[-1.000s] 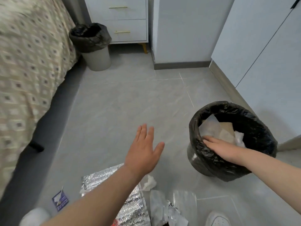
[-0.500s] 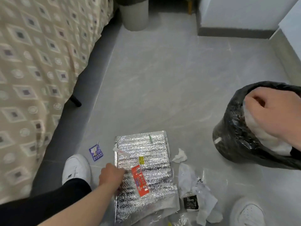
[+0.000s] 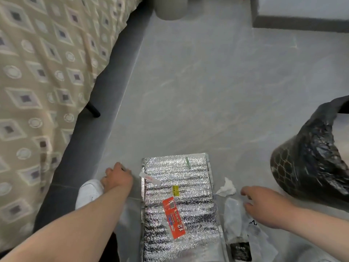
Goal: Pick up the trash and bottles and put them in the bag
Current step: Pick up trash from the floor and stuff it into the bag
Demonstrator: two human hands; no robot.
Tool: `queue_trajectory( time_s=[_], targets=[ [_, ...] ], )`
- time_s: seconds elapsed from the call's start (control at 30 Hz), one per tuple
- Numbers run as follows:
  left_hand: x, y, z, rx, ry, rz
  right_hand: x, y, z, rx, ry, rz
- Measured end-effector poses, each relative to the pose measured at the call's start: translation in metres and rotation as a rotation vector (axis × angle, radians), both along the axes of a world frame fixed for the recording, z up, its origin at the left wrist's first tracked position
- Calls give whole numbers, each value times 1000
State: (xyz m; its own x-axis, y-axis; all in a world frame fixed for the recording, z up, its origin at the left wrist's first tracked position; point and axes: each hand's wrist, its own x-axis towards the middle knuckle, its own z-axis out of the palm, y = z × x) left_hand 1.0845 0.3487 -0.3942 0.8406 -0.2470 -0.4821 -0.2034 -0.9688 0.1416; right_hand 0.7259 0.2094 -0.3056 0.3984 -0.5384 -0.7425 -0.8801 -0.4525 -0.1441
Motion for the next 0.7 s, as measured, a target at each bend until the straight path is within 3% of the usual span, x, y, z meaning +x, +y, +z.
queue_trajectory(
  time_s=[0.1,0.27,0.53,0.7],
  targets=[
    [4,2,-13,-3,-64,-24,2,-3,-12,5,2,-59],
    [11,-1,-20,-153,-3,164,22,-18,-48,-82,-76,-82],
    [24,8,-24,-189,86,-63,47,-11,-81,-174,-135,20],
    [19,5,-7,-375,143,49,37,-20,-81,-34,-193,-68]
  ],
)
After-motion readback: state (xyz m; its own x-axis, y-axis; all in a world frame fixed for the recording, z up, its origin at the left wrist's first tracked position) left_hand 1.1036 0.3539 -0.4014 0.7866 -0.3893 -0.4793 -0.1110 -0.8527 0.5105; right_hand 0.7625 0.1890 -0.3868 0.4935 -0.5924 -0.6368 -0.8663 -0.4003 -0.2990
